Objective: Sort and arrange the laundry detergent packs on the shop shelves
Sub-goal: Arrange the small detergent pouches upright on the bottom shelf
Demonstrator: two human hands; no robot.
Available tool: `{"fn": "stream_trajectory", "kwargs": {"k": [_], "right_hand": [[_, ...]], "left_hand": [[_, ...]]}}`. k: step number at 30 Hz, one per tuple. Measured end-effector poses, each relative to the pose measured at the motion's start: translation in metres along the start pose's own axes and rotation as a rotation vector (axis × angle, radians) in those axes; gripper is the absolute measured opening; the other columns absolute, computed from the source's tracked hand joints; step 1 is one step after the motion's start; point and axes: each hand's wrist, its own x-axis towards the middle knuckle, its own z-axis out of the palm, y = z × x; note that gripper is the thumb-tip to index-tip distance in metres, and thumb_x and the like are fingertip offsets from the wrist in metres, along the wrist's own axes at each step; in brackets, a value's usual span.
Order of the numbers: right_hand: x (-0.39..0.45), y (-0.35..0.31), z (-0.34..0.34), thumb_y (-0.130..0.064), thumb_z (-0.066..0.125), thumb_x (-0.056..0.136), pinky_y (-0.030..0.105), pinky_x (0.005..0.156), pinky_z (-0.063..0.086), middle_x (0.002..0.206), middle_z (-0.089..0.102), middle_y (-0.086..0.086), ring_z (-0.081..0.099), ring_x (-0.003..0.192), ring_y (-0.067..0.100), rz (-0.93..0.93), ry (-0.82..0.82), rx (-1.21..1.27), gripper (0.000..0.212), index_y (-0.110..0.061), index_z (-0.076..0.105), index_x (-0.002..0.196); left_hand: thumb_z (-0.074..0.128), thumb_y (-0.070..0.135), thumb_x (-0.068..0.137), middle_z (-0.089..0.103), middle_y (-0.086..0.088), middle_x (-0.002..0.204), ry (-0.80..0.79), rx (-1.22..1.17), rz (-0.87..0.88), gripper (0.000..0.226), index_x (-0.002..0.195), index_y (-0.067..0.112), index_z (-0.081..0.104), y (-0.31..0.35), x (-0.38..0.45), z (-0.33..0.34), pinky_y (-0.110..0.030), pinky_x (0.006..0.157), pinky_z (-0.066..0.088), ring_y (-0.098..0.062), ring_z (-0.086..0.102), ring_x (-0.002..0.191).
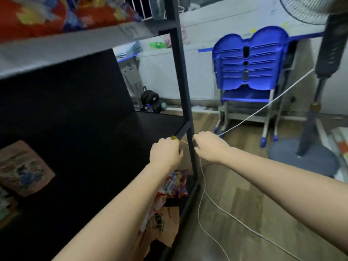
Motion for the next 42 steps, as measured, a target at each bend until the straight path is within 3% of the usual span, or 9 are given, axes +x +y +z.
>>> {"fn": "stream_trajectory", "kwargs": {"k": [5, 11, 19, 23, 26, 29, 33, 38, 42], "right_hand": [[-0.021, 0.027, -0.111, -0.016, 0.043, 0.092, 0.037, 0.093, 0.041, 0.123, 0.054, 0.016, 0.048, 0.119, 0.031, 0.087, -0.006, -0.012, 0.032, -0.005, 0.054, 0.120], [-0.037, 0.008, -0.290, -0.014, 0.042, 0.092, 0.036, 0.085, 0.044, 0.118, 0.056, 0.014, 0.051, 0.112, 0.030, 0.111, 0.052, -0.026, 0.028, -0.007, 0.055, 0.116], [-0.017, -0.086, -0.533, -0.017, 0.046, 0.092, 0.037, 0.089, 0.045, 0.125, 0.055, 0.019, 0.052, 0.116, 0.033, 0.010, 0.252, -0.061, 0.030, -0.004, 0.057, 0.117], [0.008, -0.149, -0.610, -0.016, 0.046, 0.092, 0.034, 0.089, 0.042, 0.126, 0.056, 0.017, 0.051, 0.116, 0.033, -0.064, 0.375, -0.038, 0.031, -0.007, 0.057, 0.119], [0.032, -0.192, -0.632, -0.014, 0.046, 0.090, 0.036, 0.090, 0.045, 0.123, 0.059, 0.016, 0.053, 0.114, 0.033, -0.138, 0.390, -0.017, 0.031, -0.007, 0.058, 0.119], [0.066, -0.226, -0.640, -0.013, 0.044, 0.090, 0.037, 0.085, 0.048, 0.117, 0.061, 0.016, 0.056, 0.106, 0.033, -0.196, 0.354, -0.014, 0.031, -0.004, 0.058, 0.116], [0.131, -0.239, -0.642, -0.015, 0.044, 0.092, 0.039, 0.089, 0.049, 0.116, 0.062, 0.014, 0.057, 0.105, 0.031, -0.203, 0.315, -0.015, 0.031, -0.004, 0.060, 0.116], [0.222, -0.222, -0.648, -0.025, 0.049, 0.092, 0.032, 0.083, 0.048, 0.114, 0.065, 0.016, 0.058, 0.105, 0.033, -0.136, 0.259, 0.029, 0.033, -0.002, 0.065, 0.109], [0.279, -0.203, -0.650, -0.036, 0.050, 0.095, 0.030, 0.085, 0.042, 0.128, 0.056, 0.020, 0.052, 0.116, 0.035, -0.044, 0.161, 0.065, 0.048, 0.005, 0.057, 0.119]], "left_hand": [[0.038, 0.028, 0.098, 0.058, -0.010, 0.113, -0.047, 0.049, 0.135, 0.030, 0.111, 0.012, 0.059, 0.055, 0.013, -0.102, -0.036, 0.075, 0.035, -0.030, 0.052, 0.106], [0.039, 0.028, 0.099, 0.057, -0.010, 0.118, 0.031, 0.122, 0.214, 0.030, 0.117, 0.012, 0.058, 0.068, 0.010, -0.284, -0.036, 0.081, 0.038, -0.030, 0.052, 0.109], [0.042, 0.027, 0.097, 0.062, -0.010, 0.111, 0.324, 0.201, 0.168, 0.029, 0.107, 0.011, 0.064, 0.000, -0.019, -0.539, -0.033, 0.071, 0.034, -0.031, 0.055, 0.105], [0.042, 0.029, 0.096, 0.064, -0.010, 0.113, 0.472, 0.223, 0.045, 0.031, 0.108, 0.012, 0.064, -0.066, -0.040, -0.626, -0.030, 0.069, 0.037, -0.031, 0.059, 0.103], [0.042, 0.028, 0.094, 0.064, -0.007, 0.118, 0.482, 0.233, -0.050, 0.031, 0.104, 0.015, 0.068, -0.123, -0.056, -0.654, -0.030, 0.072, 0.043, -0.028, 0.059, 0.106], [0.040, 0.030, 0.095, 0.066, -0.008, 0.108, 0.385, 0.271, -0.241, 0.032, 0.104, 0.016, 0.067, -0.178, -0.066, -0.661, -0.028, 0.066, 0.039, -0.027, 0.059, 0.097], [0.039, 0.032, 0.096, 0.063, -0.007, 0.110, 0.280, 0.267, -0.481, 0.033, 0.111, 0.015, 0.064, -0.245, -0.064, -0.669, -0.029, 0.070, 0.040, -0.027, 0.056, 0.101], [0.038, 0.040, 0.096, 0.048, -0.001, 0.072, 0.228, 0.213, -0.780, 0.038, 0.091, 0.007, 0.056, -0.307, -0.054, -0.683, -0.029, 0.067, 0.037, -0.026, 0.050, 0.082], [0.033, 0.054, 0.096, 0.060, -0.011, 0.116, 0.195, -0.094, -0.955, 0.058, 0.123, 0.007, 0.055, -0.328, -0.045, -0.674, -0.032, 0.082, 0.044, -0.028, 0.056, 0.106]]}}
